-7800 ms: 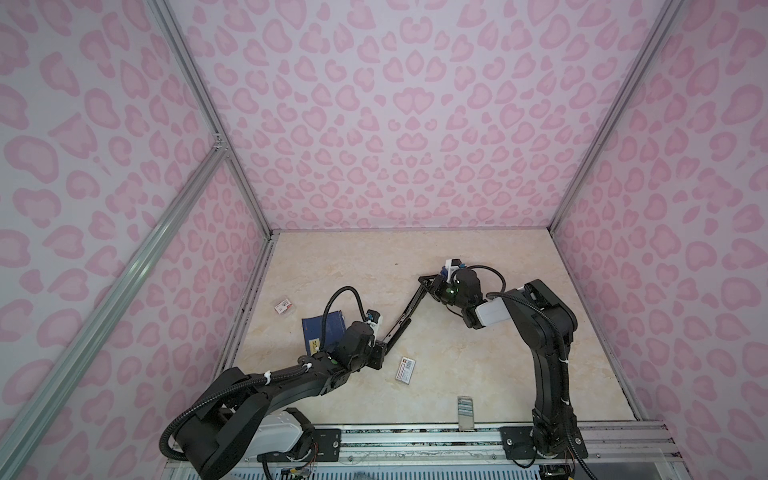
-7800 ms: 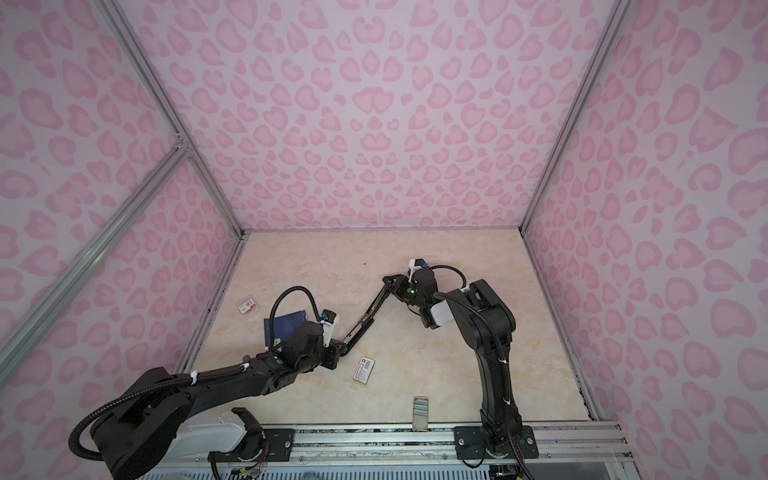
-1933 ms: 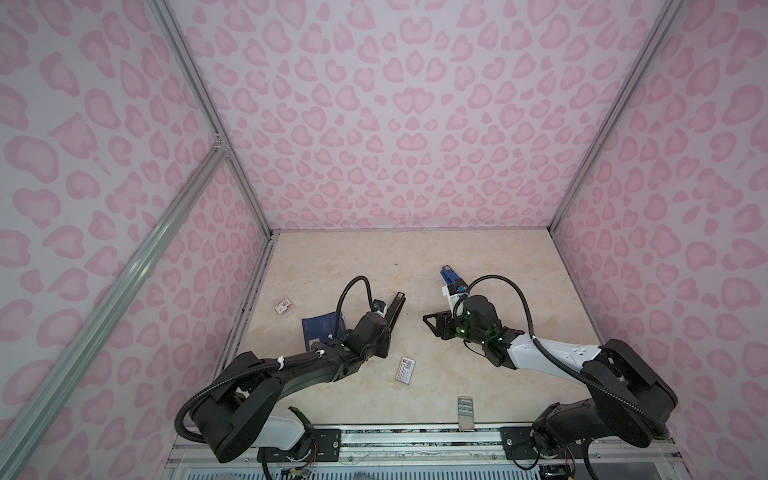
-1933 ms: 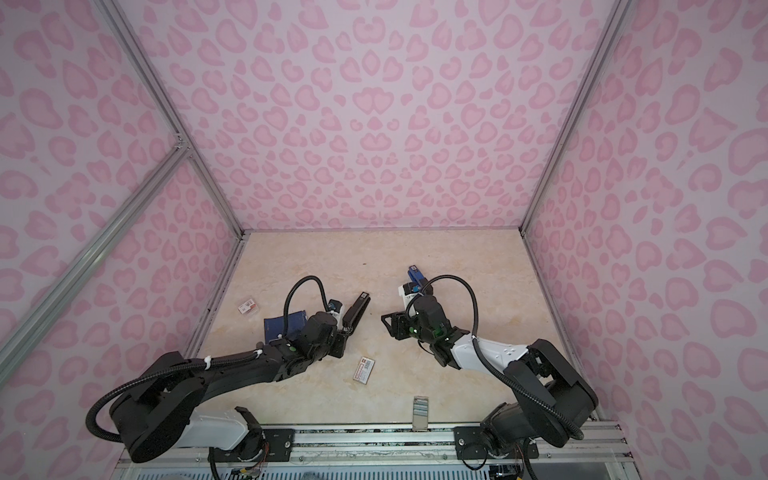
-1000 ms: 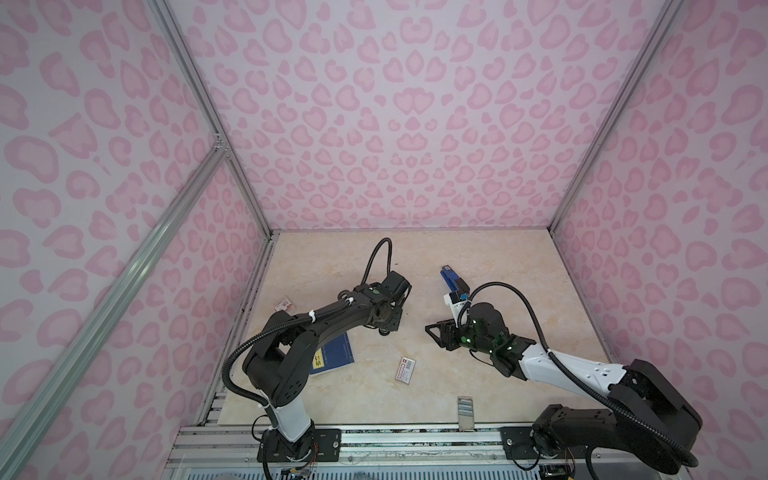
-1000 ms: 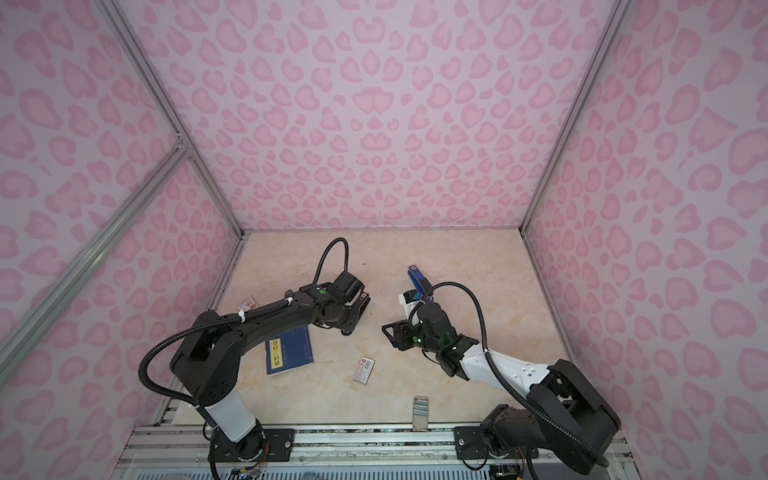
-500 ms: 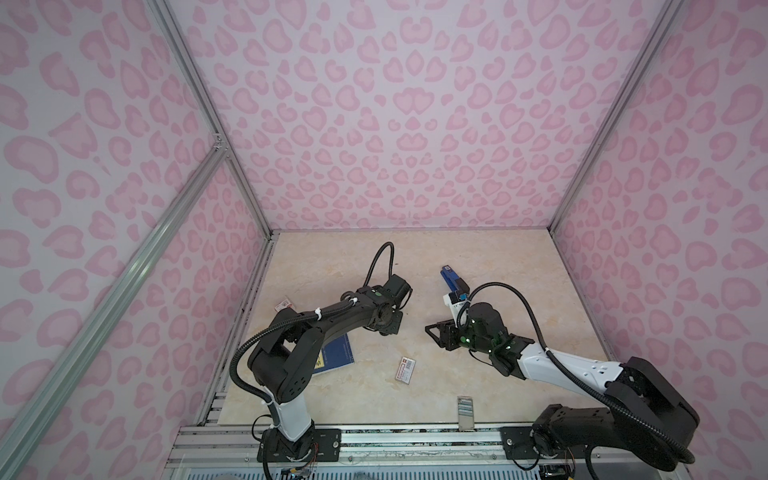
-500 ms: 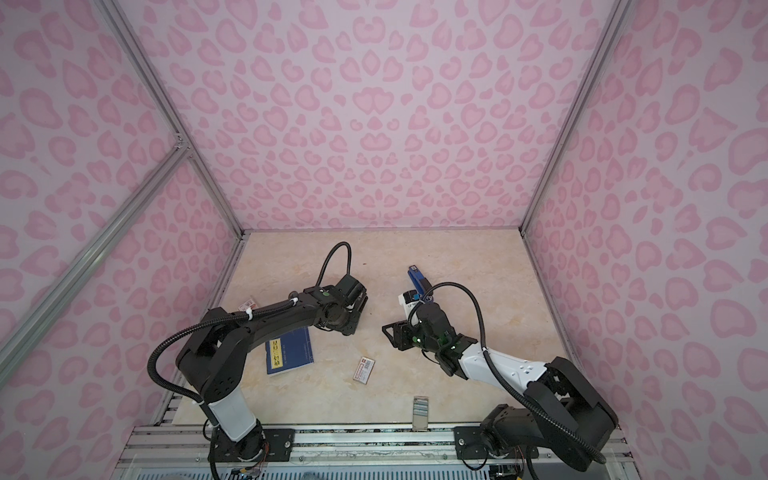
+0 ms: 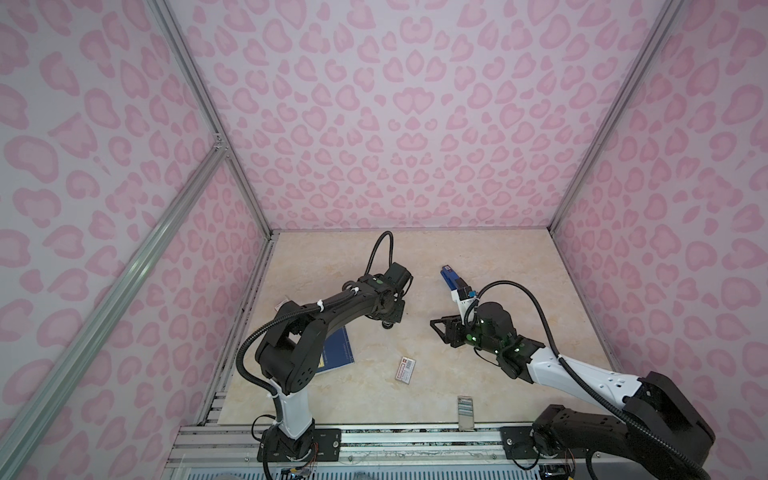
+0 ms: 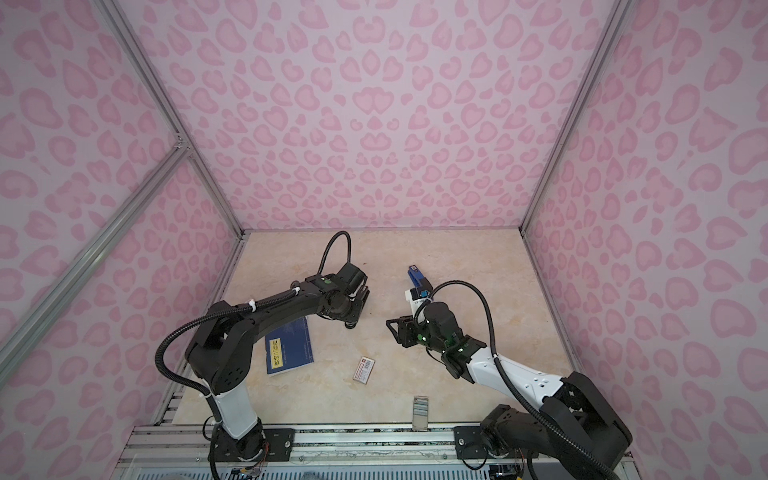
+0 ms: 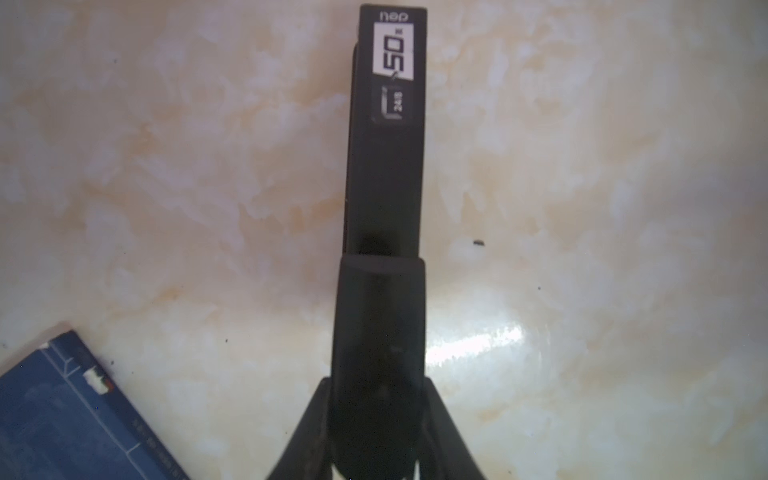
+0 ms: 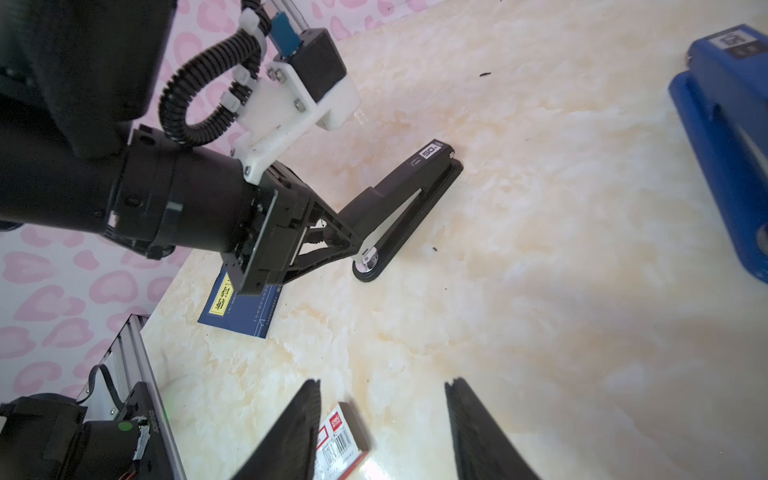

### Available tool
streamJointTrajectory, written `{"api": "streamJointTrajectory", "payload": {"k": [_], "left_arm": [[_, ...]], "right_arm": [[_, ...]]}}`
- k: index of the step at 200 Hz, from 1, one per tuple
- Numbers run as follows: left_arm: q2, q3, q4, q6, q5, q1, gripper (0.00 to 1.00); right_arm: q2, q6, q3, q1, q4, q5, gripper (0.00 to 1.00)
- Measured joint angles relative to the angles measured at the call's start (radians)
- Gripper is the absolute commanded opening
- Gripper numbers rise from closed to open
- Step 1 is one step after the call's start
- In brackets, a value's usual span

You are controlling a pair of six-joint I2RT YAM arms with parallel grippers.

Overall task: Load the staples into the stapler
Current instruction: 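Release the closed black stapler and lift both grippers away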

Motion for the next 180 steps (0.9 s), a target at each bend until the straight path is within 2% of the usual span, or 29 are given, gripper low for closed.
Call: {"api": "streamJointTrajectory", "payload": {"k": [38,87,116,121,180], "left_arm": [[0.098,0.145,-0.021,0.000,0.002,0.021,0.15],[0.246,0.345,-0.050,0.001,0.026,0.021,0.20],[0.298,0.424,-0.064,0.000,0.040,0.021,0.35],[0.301,0.429,-0.065,-0.001,0.043,0.021,0.41],[0.259,0.406,-0.070,-0.019,0.064,0.020,0.53]], "right_arm": [[-0.107,0.010,-0.055,-0.014,-0.014,0.035,0.52],[-0.245,0.020,-0.109,-0.061,-0.072,0.092,0.52],[-0.308,0.023,-0.126,-0.080,-0.114,0.102,0.53],[-0.316,0.025,-0.127,-0.084,-0.123,0.107,0.53],[-0.365,0.024,-0.137,-0.113,-0.175,0.121,0.57]]}}
